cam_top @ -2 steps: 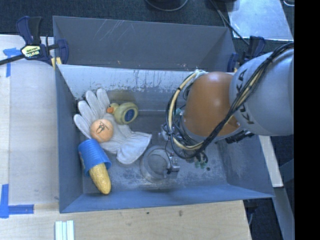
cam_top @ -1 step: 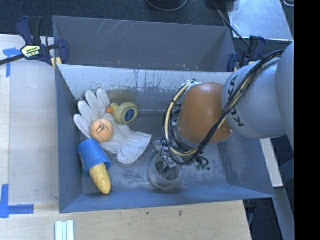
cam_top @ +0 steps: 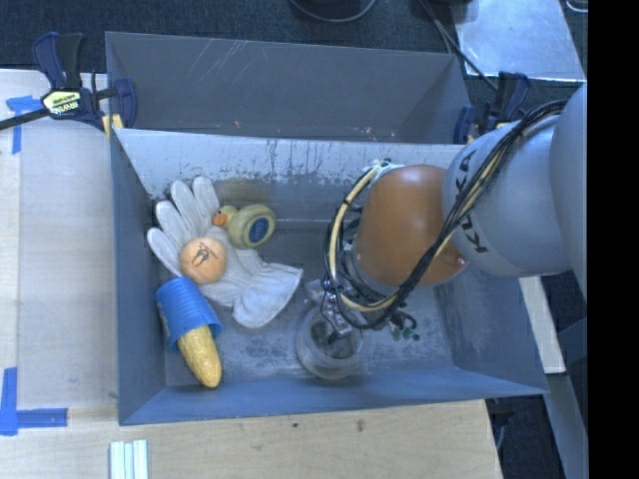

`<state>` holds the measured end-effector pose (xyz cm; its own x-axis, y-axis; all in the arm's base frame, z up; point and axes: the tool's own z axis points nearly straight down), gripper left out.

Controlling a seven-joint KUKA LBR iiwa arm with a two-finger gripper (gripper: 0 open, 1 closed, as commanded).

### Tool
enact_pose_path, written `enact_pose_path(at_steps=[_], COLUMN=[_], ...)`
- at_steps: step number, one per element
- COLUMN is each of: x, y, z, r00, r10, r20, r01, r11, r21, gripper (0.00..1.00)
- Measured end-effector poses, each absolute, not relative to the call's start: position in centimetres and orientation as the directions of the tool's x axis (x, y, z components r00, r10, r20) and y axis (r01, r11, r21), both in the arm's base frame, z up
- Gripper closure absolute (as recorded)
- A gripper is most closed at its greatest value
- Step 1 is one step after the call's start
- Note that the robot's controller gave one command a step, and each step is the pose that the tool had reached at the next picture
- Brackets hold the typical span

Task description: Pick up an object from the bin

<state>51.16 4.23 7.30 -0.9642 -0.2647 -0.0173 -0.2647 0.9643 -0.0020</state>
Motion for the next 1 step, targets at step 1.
enact_pose_path(at_steps=[1], x=[51.34], y=[4.7], z=[11.09], r00=[-0.966], r10=[-0.257], r20=[-0.004], r01=[-0.257], r11=[0.966], r21=[0.0], gripper=[1.0])
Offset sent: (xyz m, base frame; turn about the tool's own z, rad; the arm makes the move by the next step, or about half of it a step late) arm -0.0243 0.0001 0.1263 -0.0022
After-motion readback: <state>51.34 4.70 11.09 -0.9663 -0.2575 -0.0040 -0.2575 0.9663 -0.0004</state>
